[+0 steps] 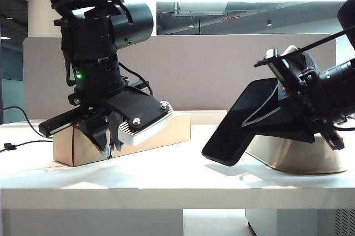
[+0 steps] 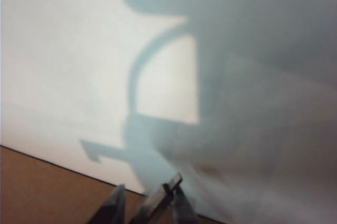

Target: Pick up the charging cable and the phone, plug the charging cable into the charging port on the phone, and finally place them back on the table.

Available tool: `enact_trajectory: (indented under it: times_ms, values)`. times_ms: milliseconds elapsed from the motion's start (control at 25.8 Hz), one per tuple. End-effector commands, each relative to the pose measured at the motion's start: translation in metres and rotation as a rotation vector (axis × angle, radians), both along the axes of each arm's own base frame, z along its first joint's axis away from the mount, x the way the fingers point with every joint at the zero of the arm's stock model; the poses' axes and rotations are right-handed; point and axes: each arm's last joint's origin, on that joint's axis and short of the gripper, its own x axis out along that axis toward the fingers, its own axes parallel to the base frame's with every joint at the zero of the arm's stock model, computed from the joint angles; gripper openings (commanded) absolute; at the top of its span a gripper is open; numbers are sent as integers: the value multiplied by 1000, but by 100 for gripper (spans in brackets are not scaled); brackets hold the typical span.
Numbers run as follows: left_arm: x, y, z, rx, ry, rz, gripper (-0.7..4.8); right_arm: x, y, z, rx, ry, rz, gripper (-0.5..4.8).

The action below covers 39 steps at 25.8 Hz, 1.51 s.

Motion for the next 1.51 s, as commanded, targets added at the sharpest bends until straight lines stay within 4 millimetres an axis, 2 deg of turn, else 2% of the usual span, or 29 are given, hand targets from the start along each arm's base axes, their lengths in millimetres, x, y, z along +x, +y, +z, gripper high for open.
enact_trajectory:
  times_ms: [39,621,738,893,1010,1204,1281,1320,1359,1514]
  values:
    - [-1,1,1,13,6,1,111,3,1,7,13,-55,8,-8]
    - [-6,6,1,73,41,18,119,3,1,7,13,-56,8,-8]
    - [-9,8,8,75,32,22,127,3,1,7,11,-57,4,-8]
    - [-11,8,10,71,38,17,189,3,1,7,12,-56,5,-8]
    - [-13,8,9,84,53,12,189,3,1,7,12,-56,5,-8]
    - [-12,8,9,79,46,12,182,3,1,7,11,-57,4,-8]
    - [-11,7,10,73,38,13,157,3,1,7,12,-56,5,-8]
    - [-11,7,10,69,34,13,107,3,1,7,11,-57,5,-8]
    - [-11,7,10,69,33,13,90,3,1,7,11,-57,4,-8]
    - [-11,7,10,68,35,13,78,3,1,7,11,-57,4,-8]
